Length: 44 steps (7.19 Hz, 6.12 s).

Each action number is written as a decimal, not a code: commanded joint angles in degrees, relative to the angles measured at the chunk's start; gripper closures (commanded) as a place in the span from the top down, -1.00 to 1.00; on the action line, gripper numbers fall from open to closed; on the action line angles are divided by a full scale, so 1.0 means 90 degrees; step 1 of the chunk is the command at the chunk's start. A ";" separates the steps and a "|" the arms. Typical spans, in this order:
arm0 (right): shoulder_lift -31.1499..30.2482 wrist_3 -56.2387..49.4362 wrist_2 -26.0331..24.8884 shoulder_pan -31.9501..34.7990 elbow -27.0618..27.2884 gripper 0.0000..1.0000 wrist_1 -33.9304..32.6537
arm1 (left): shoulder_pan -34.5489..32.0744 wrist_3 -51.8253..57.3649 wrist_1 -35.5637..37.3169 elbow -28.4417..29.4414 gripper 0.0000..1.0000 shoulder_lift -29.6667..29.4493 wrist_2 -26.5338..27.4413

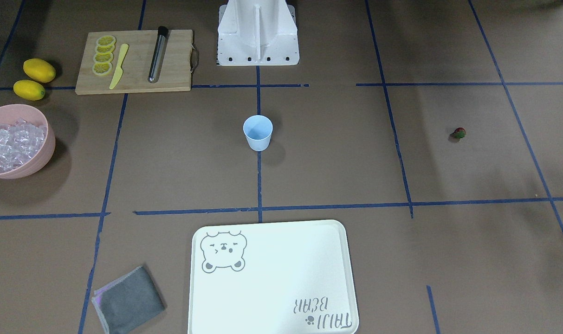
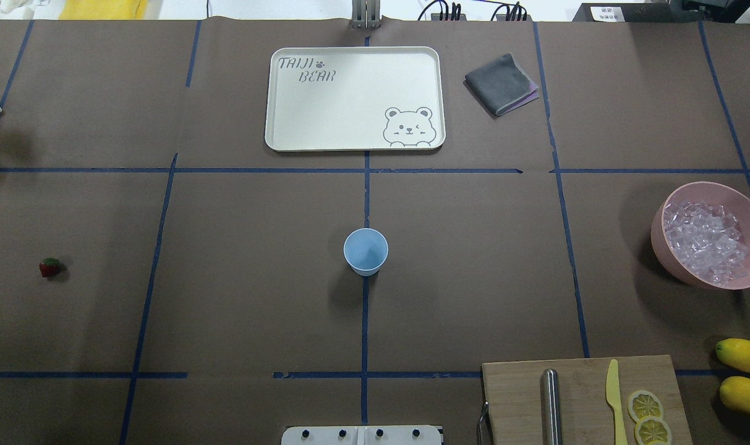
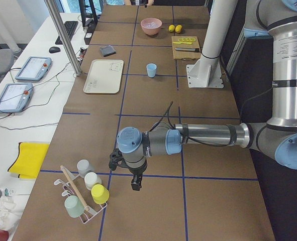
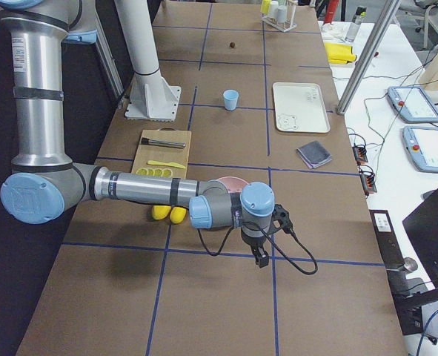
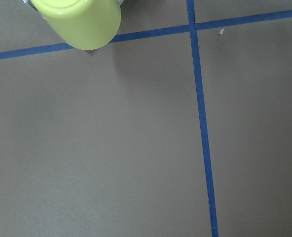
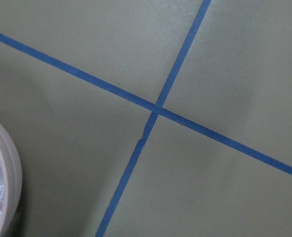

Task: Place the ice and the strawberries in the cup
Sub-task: 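Move the right gripper over the pink bowl of ice cubes, then lower the right gripper into the bowl and grasp an ice cube, then lift the ice cube and carry it over the light-blue cup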

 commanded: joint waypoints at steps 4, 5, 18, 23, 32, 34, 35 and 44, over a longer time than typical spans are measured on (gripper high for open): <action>-0.0019 0.0010 -0.0034 0.0000 -0.0051 1.00 -0.0010 | 0.0000 0.0000 0.0002 0.0000 1.00 0.0010 -0.0011; -0.0193 0.0000 -0.0015 0.0019 -0.0003 1.00 -0.0010 | 0.0000 0.0000 0.0002 0.0000 1.00 0.0010 -0.0011; -0.0840 0.4282 -0.0180 -0.2000 0.1990 1.00 0.1003 | 0.0010 -0.0010 -0.0008 0.0010 1.00 0.0039 -0.0011; -0.0742 0.5039 -0.0552 -0.2539 0.1513 0.92 0.1726 | 0.0010 -0.0010 -0.0008 0.0019 1.00 0.0039 -0.0011; -0.0586 0.5068 -0.0562 -0.2744 0.1316 -0.60 0.1709 | 0.0029 -0.0010 -0.0008 0.0010 1.00 0.0039 -0.0011; -0.0605 0.5059 -0.0542 -0.2734 0.1326 -0.79 0.1709 | 0.0029 -0.0010 -0.0008 0.0010 1.00 0.0039 -0.0011; -0.0596 0.5059 -0.0542 -0.2725 0.1335 -0.79 0.1709 | 0.0029 -0.0010 -0.0008 0.0000 1.00 0.0039 -0.0011; 0.0183 0.4873 -0.0210 -0.2146 0.3404 -0.95 -0.1159 | 0.0029 -0.0010 0.0002 0.0010 1.00 0.0049 -0.0011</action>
